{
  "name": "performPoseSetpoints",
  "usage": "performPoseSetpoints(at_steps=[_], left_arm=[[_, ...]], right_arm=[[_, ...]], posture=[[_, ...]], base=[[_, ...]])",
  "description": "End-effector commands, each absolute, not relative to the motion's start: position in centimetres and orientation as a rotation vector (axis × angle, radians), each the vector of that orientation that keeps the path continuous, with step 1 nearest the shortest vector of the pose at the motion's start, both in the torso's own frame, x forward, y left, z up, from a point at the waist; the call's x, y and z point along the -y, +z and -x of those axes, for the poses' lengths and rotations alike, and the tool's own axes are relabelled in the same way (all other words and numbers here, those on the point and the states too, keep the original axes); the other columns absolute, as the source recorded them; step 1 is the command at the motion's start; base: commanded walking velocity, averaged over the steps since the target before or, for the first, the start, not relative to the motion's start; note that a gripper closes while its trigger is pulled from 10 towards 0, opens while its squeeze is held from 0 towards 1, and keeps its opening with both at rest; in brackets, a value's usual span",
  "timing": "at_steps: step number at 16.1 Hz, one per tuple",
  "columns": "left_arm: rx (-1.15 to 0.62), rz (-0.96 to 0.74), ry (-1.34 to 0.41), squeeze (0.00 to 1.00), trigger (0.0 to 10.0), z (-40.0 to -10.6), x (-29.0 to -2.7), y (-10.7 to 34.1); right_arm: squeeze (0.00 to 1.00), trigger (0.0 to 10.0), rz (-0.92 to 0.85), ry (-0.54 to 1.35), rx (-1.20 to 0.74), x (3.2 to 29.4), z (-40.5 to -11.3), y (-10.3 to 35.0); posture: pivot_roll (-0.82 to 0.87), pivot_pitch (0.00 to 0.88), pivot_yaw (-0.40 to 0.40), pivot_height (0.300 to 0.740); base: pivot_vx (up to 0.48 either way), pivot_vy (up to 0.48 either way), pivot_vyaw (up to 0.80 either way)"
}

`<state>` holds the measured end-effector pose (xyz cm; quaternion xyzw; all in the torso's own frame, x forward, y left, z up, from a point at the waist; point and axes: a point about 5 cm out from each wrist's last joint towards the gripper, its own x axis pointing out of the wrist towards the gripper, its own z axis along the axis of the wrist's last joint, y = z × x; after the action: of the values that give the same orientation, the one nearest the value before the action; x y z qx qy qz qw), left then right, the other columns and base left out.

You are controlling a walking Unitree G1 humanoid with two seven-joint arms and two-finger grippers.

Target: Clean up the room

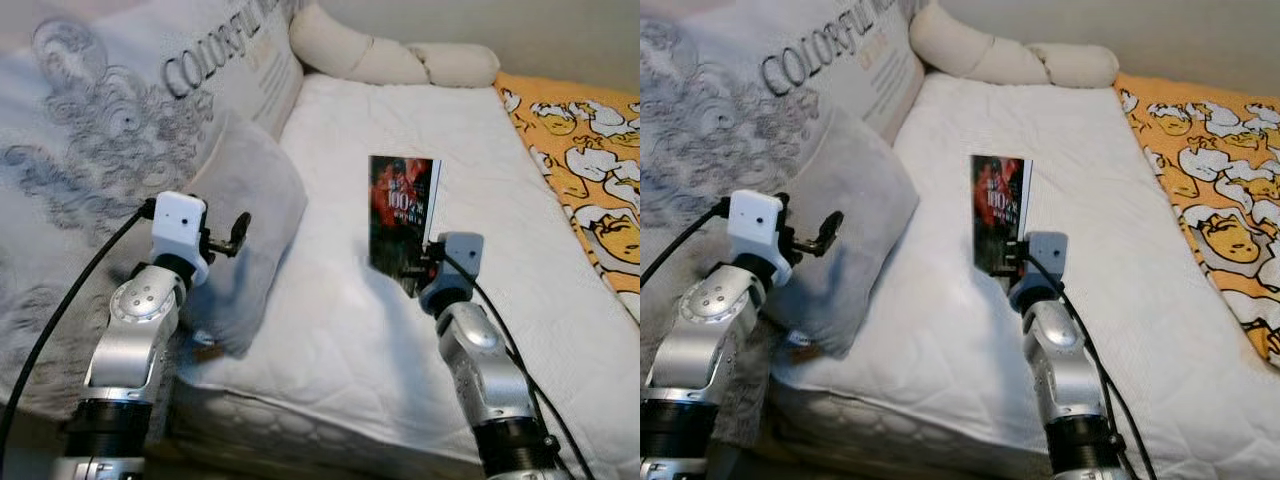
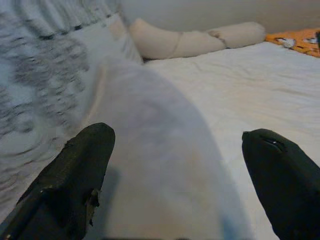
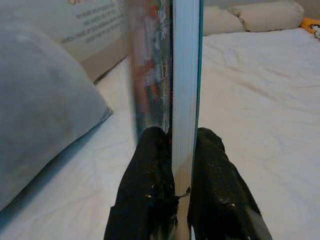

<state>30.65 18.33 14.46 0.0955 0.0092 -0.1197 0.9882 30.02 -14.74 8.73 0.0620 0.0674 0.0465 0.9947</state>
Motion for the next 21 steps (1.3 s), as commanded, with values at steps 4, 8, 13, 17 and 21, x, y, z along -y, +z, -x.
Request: performPoseSetpoints(at_steps=[4,8,13,17,21], left_arm=[[-0.010,-0.213,-0.273,0.47,10.0,-29.3,-19.3,15.3],[-0.059,-0.237,-0.408,0.47,10.0,-28.6,-18.5,14.5],[-0.214,-0.298,-0.719,0.48,10.0,-28.5,-18.3,13.6],[-0.284,-0.279,-0.855,0.48,10.0,-27.6,-19.2,14.3],[-0.386,-0.256,-1.032,0.49,10.0,-25.9,-19.4,14.6]], right_arm=[[0.00,10.0,-0.097,0.115,-0.072,16.1,-29.6,10.9],[0.00,10.0,-0.230,0.140,-0.145,16.7,-30.7,10.6],[0.00,10.0,-0.389,0.420,-0.387,12.9,-35.2,11.0],[0.00,10.0,-0.485,0.447,-0.560,12.5,-36.5,10.0],[0.00,10.0,-0.646,0.403,-0.687,12.8,-35.8,8.3]], posture=[[0.05,0.000,-0.035,0.740],[0.05,0.000,-0.028,0.740],[0.04,0.000,-0.017,0.740],[0.07,0.000,-0.028,0.740],[0.09,0.000,-0.023,0.740]], base=[[0.000,0.000,0.00],[0.000,0.000,0.00],[0.000,0.000,0.00],[0.000,0.000,0.00],[0.000,0.000,0.00]])
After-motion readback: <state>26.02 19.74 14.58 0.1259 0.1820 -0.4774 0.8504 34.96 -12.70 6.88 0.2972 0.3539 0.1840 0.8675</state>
